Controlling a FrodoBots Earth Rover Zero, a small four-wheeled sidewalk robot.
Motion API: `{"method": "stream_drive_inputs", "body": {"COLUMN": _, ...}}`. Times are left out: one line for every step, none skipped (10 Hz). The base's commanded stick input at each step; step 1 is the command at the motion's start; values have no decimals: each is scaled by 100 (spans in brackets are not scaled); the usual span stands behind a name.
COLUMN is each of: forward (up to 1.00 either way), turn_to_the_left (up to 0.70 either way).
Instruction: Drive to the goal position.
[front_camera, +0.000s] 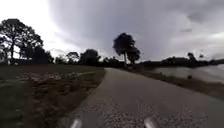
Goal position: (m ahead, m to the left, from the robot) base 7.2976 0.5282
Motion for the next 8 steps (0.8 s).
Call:
{"method": "stream_drive_inputs", "body": {"forward": 100, "turn_to_the_left": 0}}
{"method": "stream_drive_inputs", "body": {"forward": 100, "turn_to_the_left": 0}}
{"method": "stream_drive_inputs", "body": {"forward": 100, "turn_to_the_left": 0}}
{"method": "stream_drive_inputs", "body": {"forward": 100, "turn_to_the_left": 0}}
{"method": "stream_drive_inputs", "body": {"forward": 100, "turn_to_the_left": 0}}
{"method": "stream_drive_inputs", "body": {"forward": 100, "turn_to_the_left": 0}}
{"method": "stream_drive_inputs", "body": {"forward": 100, "turn_to_the_left": 0}}
{"method": "stream_drive_inputs", "body": {"forward": 100, "turn_to_the_left": 0}}
